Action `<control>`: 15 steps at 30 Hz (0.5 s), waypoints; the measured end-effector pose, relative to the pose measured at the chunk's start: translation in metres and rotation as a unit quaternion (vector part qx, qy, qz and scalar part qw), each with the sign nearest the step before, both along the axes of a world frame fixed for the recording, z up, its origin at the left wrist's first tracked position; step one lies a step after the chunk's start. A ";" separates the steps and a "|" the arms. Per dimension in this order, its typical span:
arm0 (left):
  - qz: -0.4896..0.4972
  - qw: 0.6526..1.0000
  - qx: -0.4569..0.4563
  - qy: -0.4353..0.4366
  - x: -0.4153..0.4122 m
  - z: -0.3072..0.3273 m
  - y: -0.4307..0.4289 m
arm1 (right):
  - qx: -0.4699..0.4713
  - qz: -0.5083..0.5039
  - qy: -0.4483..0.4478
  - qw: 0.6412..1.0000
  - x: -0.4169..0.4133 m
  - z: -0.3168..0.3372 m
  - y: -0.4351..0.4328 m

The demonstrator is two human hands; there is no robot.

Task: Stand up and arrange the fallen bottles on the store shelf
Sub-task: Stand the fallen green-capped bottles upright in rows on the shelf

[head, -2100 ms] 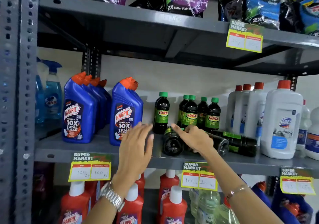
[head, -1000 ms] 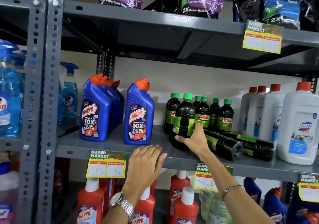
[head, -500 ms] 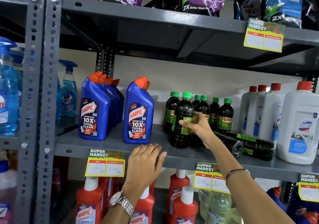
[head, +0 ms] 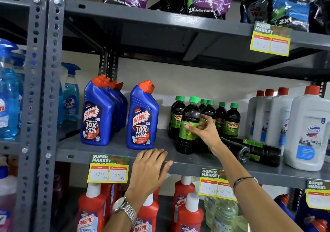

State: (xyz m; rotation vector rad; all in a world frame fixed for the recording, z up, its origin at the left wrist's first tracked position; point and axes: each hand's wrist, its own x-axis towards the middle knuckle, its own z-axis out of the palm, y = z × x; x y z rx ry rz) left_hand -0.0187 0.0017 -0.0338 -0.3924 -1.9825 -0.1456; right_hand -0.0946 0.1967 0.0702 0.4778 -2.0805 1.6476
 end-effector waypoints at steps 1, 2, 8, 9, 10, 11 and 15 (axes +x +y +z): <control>0.001 1.000 -0.004 -0.002 0.000 0.000 0.000 | -0.001 0.012 -0.003 1.000 0.000 0.000 0.000; 0.001 1.000 -0.006 -0.004 -0.001 0.000 -0.001 | -0.015 0.033 -0.014 0.999 0.000 0.000 0.001; -0.003 1.000 0.001 -0.005 -0.001 -0.001 0.000 | -0.021 0.026 -0.013 0.999 -0.003 0.002 0.003; -0.003 1.000 0.004 -0.005 -0.001 -0.001 0.000 | -0.011 0.023 -0.012 1.000 -0.002 0.003 0.003; -0.004 1.000 0.008 -0.006 -0.001 -0.001 0.000 | -0.007 0.030 -0.015 0.999 -0.002 0.004 0.004; -0.006 1.000 0.011 -0.006 0.000 -0.002 0.000 | -0.013 0.044 -0.024 0.999 -0.001 0.006 0.003; -0.011 1.000 0.017 -0.004 -0.001 -0.002 0.001 | -0.052 0.067 -0.043 0.995 -0.001 0.012 0.000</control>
